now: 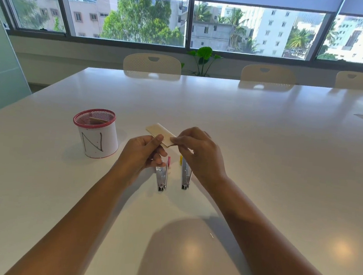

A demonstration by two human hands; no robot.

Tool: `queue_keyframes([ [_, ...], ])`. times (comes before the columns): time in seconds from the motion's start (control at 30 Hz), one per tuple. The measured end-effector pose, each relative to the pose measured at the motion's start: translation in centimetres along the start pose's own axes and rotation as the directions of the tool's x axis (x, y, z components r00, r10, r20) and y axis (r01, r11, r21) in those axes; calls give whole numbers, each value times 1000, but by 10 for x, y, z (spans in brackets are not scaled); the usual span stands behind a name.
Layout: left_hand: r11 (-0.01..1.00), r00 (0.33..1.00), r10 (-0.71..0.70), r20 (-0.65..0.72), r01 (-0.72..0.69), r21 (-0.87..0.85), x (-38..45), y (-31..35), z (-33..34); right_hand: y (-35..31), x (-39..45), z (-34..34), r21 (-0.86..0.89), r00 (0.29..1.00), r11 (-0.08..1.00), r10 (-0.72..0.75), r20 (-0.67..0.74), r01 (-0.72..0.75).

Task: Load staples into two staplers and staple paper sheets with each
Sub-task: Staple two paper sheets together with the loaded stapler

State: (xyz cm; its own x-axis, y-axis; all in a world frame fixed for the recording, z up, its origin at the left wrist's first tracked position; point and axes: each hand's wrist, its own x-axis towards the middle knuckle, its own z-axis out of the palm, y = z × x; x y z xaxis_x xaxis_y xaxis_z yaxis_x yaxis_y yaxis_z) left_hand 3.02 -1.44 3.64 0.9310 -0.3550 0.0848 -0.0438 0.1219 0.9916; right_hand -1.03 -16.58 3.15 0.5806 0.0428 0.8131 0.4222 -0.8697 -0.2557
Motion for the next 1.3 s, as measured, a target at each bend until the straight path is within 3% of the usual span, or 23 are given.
queue_keyframes([
  [0.3,999,1000,-24,-16,24,22,0,-1,-2,1,-1,1,-42,997,998,-44,57,47],
  [0.5,992,999,-15,-38,19,127,3,0,-6,-1,3,-5,249,971,943,189,146,-221],
  [0.6,969,1000,-2,-7,4,248,4,-2,-4,0,5,-7,301,908,862,349,231,-408],
  [0.73,921,999,32,19,-36,388,4,-5,-1,0,4,-1,343,725,650,516,456,-678],
  [0.97,932,996,50,79,-74,354,2,-1,-1,3,6,-6,424,582,398,570,580,-813],
  [1.17,939,993,37,113,-73,337,-1,2,1,2,8,-9,467,501,224,583,639,-856],
  [1.23,946,992,25,124,-64,318,-1,2,1,1,9,-10,467,496,214,579,647,-858],
  [1.3,941,992,23,125,-64,333,0,1,-1,-1,8,-11,436,507,270,572,645,-859],
])
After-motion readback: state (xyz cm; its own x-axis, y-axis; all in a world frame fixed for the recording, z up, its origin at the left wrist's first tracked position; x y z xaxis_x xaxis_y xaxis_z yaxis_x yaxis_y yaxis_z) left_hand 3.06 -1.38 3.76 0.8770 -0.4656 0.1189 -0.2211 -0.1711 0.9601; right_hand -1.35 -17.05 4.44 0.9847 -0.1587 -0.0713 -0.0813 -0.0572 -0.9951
